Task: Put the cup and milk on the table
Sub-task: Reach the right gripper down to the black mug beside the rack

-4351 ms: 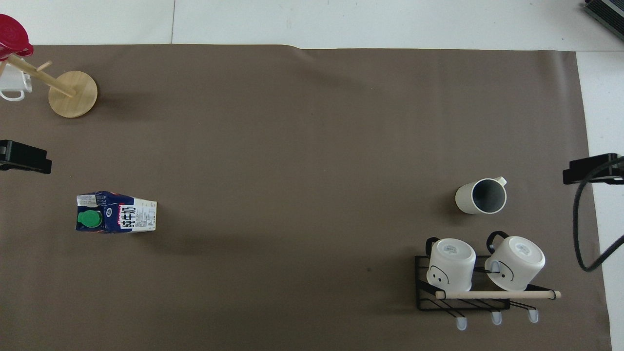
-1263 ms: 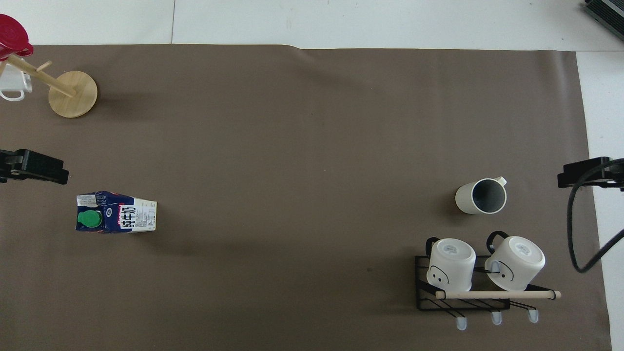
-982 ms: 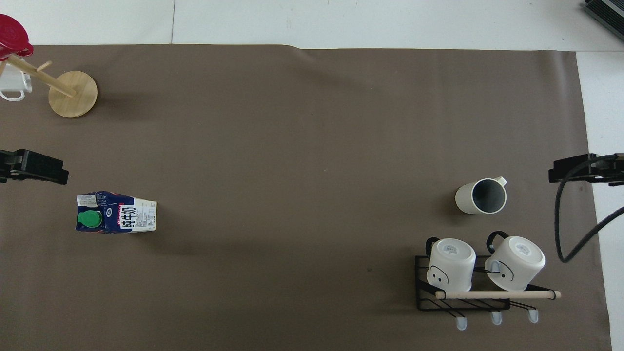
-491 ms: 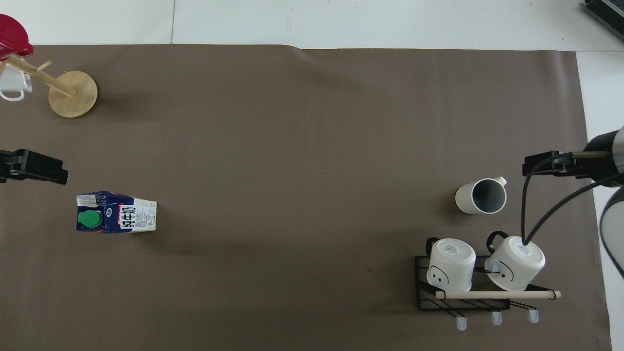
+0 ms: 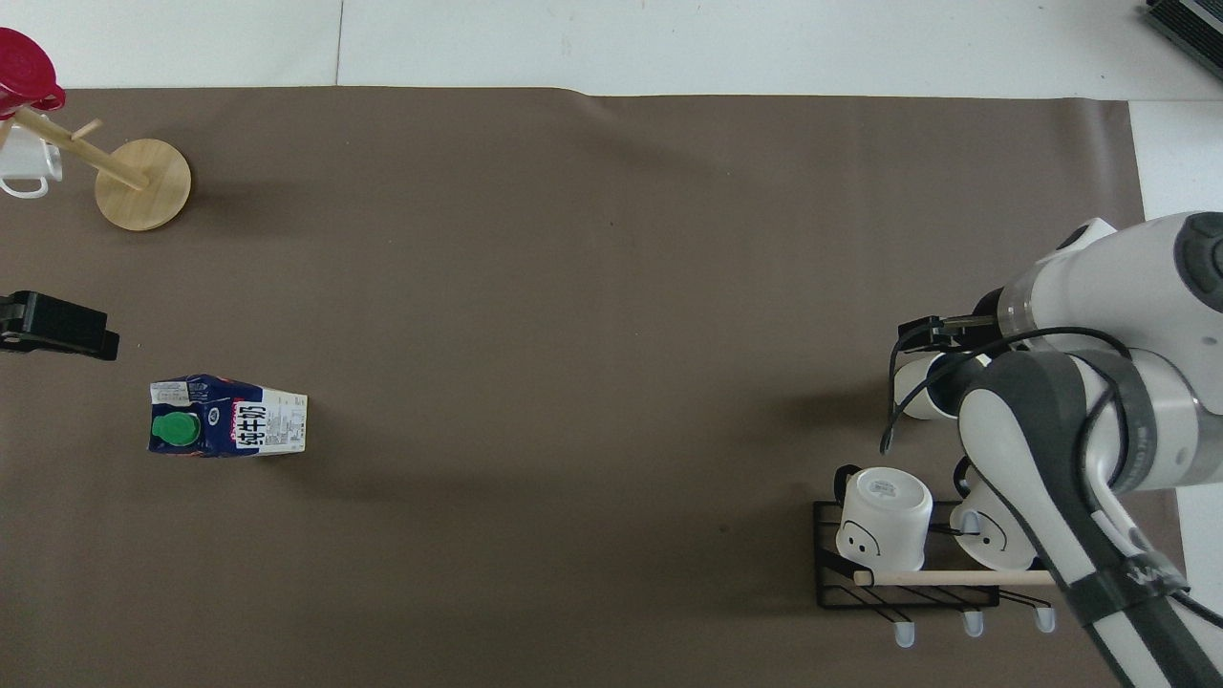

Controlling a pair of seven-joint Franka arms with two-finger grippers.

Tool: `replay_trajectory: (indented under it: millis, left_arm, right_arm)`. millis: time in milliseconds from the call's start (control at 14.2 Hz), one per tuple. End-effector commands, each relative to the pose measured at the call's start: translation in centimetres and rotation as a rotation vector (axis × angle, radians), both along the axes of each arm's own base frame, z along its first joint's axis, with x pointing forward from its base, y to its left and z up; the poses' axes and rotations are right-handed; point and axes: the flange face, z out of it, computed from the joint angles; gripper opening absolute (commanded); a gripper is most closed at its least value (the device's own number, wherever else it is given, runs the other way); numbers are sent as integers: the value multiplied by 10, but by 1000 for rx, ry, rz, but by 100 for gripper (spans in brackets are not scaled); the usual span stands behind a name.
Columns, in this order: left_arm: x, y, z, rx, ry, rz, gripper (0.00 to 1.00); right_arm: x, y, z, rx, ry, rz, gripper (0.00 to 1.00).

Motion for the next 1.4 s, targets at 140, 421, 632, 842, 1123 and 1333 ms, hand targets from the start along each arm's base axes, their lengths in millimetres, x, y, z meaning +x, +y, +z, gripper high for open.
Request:
replay_trajectory:
  millis: [140,421,632,842,1123,1333]
  left_arm:
    - [-4,-4,4,-8,2,-12,100]
    - [-4,-6,5,-8,0,-12,100]
    - [-4,-3,5,-8,0,-7,100]
    - [-3,0,5,-8,0,-1,100]
    - [-3,2,4,-8,2,4,100]
    - [-3,2,4,-8,2,2,100]
  right_arm:
    - [-8,-6,-26,12,4,-19,100]
    - [-14,-9,-54,11,14,-29,100]
    - [-11,-17,-69,10,13,-41,100]
    - [-9,-17,-82,9,16,-42,100]
    - [-9,-17,-82,9,12,-42,98]
    - [-8,-16,-81,9,12,-42,66]
